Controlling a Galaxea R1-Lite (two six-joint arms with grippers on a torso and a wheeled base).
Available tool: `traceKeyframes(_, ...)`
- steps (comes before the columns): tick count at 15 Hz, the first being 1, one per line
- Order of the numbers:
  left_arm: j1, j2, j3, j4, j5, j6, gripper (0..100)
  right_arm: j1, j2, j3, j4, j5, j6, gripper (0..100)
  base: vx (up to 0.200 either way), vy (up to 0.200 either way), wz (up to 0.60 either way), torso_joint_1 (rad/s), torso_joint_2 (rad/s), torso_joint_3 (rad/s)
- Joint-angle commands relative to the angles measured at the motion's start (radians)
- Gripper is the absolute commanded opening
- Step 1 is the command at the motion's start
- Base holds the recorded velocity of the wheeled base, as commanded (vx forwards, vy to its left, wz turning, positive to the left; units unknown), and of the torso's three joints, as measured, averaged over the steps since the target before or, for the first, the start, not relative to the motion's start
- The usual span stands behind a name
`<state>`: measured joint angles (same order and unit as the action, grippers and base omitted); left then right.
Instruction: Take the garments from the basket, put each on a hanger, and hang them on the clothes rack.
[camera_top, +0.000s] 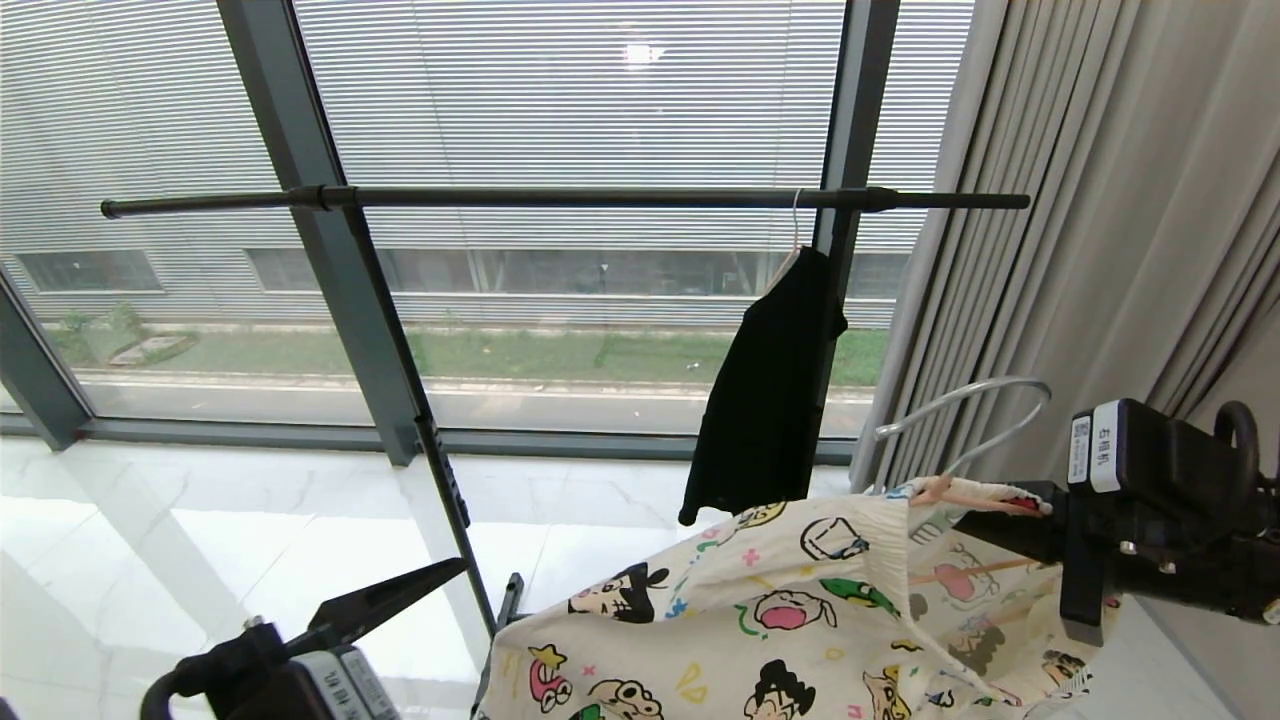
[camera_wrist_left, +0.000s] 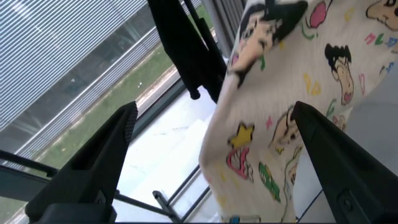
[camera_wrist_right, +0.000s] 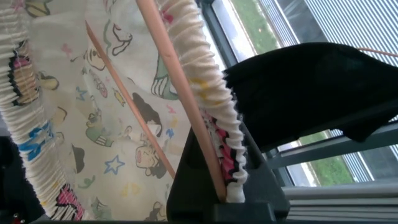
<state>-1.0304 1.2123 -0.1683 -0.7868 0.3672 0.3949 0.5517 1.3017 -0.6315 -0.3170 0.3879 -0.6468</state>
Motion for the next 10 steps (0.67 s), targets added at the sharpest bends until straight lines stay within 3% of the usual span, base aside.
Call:
traceKeyframes(1,0.032,-0.079,0.066,0.000,0.001,-0.001,100,-0.003,-0.001,-0.011,-0.001,0.000,-0.001,0,0.000,0.000,0.00,0.000,0.00,0.000)
traceKeyframes(4,0.133,-0.014,0.078,0.000,-0.005,-0.039,100,0.013,-0.012,-0.019,0.001,0.006,-0.001,0,0.000,0.000,0.00,0.000,0.00,0.000)
traceKeyframes(5,0.142,0.007,0.076,0.000,-0.008,-0.094,100,0.028,-0.015,-0.019,0.001,0.006,-0.001,0,0.000,0.000,0.00,0.000,0.00,0.000)
traceKeyframes(8,0.141,0.065,0.067,-0.003,-0.008,-0.143,100,0.070,-0.024,-0.020,0.001,-0.001,-0.002,0,0.000,0.000,0.00,0.000,0.00,0.000)
traceKeyframes(9,0.128,0.070,0.064,-0.003,-0.011,-0.156,0,0.077,-0.024,-0.019,0.001,-0.003,-0.002,0,0.000,0.000,0.00,0.000,0.00,0.000)
traceKeyframes(10,0.121,0.072,0.069,-0.005,-0.019,-0.174,0,0.082,-0.024,-0.019,0.001,-0.003,-0.002,0,0.000,0.000,0.00,0.000,0.00,0.000)
